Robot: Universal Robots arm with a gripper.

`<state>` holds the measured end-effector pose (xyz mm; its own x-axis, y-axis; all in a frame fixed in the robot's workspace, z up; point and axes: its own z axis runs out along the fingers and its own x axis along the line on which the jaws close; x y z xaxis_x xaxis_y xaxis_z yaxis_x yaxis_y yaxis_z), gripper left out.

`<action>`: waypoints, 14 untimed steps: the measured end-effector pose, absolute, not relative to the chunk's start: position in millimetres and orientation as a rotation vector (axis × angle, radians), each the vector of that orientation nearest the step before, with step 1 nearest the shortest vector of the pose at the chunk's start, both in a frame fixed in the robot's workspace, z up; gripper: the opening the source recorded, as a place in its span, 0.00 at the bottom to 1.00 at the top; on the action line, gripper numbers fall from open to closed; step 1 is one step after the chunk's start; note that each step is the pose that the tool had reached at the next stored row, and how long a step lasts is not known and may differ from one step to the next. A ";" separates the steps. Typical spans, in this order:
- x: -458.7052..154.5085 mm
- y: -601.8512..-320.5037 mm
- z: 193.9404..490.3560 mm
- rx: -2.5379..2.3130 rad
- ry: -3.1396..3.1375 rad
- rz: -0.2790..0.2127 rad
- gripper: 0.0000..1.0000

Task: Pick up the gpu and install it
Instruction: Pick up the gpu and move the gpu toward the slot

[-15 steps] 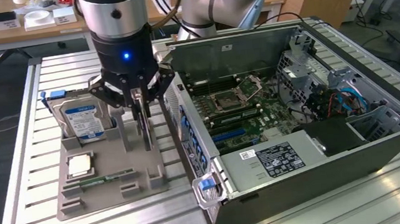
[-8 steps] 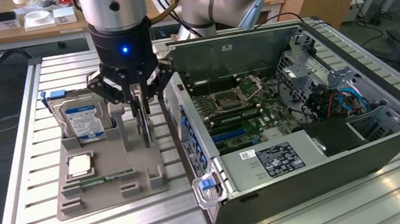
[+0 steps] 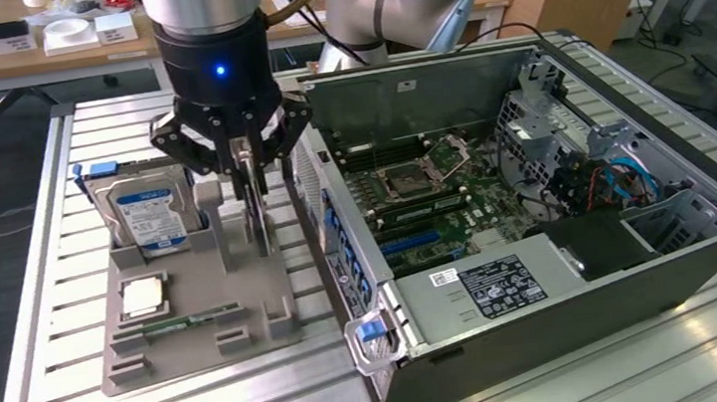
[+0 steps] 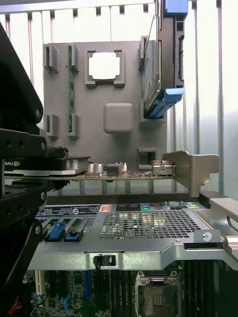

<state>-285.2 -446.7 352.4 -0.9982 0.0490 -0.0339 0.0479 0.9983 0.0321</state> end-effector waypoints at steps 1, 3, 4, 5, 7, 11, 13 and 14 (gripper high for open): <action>-285.2 -446.7 354.1 0.075 3.106 0.049 0.27; -285.2 -446.7 357.6 0.075 3.106 0.049 0.27; -285.2 -446.7 359.3 0.075 3.106 0.049 0.27; -285.3 -446.7 361.2 0.075 3.106 0.049 0.27; -285.2 -446.7 365.2 0.075 3.106 0.049 0.27; -285.3 -446.7 373.7 0.075 3.106 0.049 0.27; -285.2 -446.7 378.1 0.075 3.106 0.049 0.27; -285.2 -446.7 380.5 0.075 3.106 0.049 0.27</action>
